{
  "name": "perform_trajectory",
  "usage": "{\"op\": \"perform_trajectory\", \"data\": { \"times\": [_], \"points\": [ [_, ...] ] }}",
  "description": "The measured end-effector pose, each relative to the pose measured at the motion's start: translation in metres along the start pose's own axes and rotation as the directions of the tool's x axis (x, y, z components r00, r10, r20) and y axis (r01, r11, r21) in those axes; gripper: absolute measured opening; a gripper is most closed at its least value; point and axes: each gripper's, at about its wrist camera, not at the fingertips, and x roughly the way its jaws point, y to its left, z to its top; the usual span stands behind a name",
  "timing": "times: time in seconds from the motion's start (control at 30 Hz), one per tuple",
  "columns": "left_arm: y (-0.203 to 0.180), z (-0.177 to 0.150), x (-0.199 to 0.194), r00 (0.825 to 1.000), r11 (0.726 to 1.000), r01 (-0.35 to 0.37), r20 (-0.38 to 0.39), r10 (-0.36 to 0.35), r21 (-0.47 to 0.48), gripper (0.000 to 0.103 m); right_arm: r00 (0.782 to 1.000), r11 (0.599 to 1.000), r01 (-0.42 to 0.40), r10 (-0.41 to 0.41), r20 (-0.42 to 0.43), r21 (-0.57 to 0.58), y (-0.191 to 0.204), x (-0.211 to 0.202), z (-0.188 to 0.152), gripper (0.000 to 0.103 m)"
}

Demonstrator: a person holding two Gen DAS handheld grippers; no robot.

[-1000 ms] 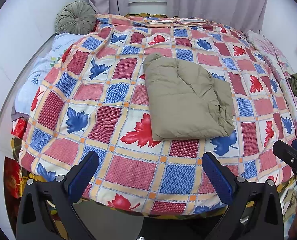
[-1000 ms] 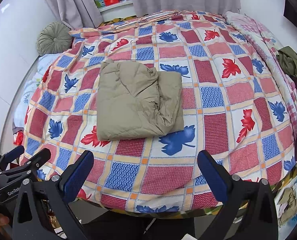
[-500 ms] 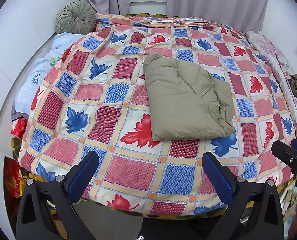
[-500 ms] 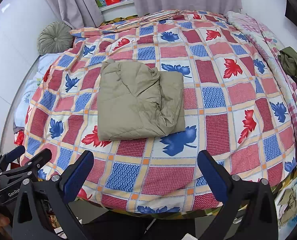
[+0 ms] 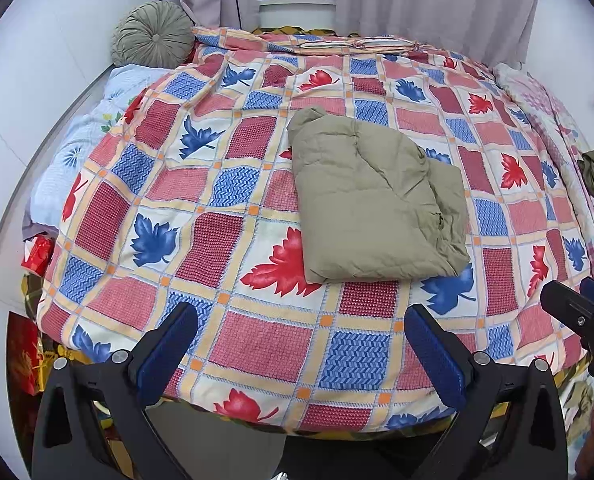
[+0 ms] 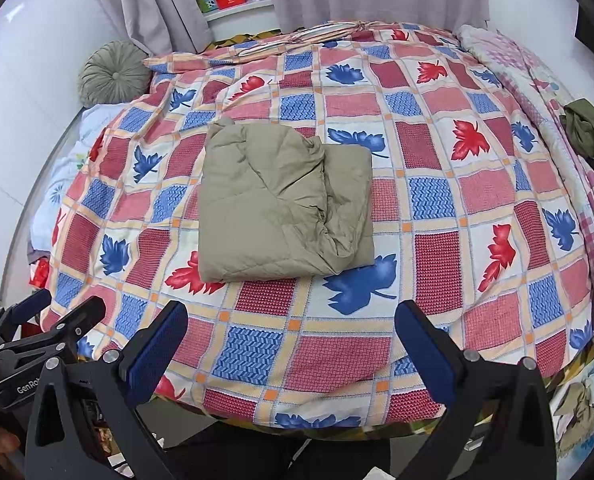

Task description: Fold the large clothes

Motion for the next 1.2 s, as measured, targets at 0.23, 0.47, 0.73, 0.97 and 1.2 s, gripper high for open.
{"op": "perform_trajectory", "data": {
  "times": [0.23, 0.47, 0.73, 0.97, 1.2],
  "points": [
    [-0.0005, 0.0008, 0.0, 1.0, 1.0, 0.0, 0.001, 0.0, -0.001, 0.103, 1.0, 1.0, 0.001, -0.001, 0.0, 0.002, 0.001, 0.0, -0.0002, 0.103],
    [0.0003, 0.0005, 0.0002, 1.0, 1.0, 0.0, 0.0, 0.0, -0.001, 0.103, 1.0, 1.0, 0.002, -0.002, 0.0, 0.003, 0.0008, -0.0001, -0.0004, 0.103],
    [0.0013, 0.0023, 0.0009, 1.0, 1.0, 0.001, 0.0, -0.001, -0.001, 0.103, 1.0, 1.0, 0.001, -0.001, 0.0, 0.003, 0.0009, 0.0002, -0.0001, 0.103],
    [-0.0014, 0.0044, 0.0019, 1.0, 1.0, -0.005, -0.006, 0.004, -0.011, 0.103, 1.0, 1.0, 0.001, -0.001, -0.001, 0.004, 0.0009, 0.0006, 0.0002, 0.103],
    [-0.0005, 0.0057, 0.0039, 1.0, 1.0, 0.002, -0.004, -0.002, -0.009, 0.103, 1.0, 1.0, 0.0, 0.0, -0.001, 0.004, 0.001, 0.0011, 0.0004, 0.103]
  ]
}}
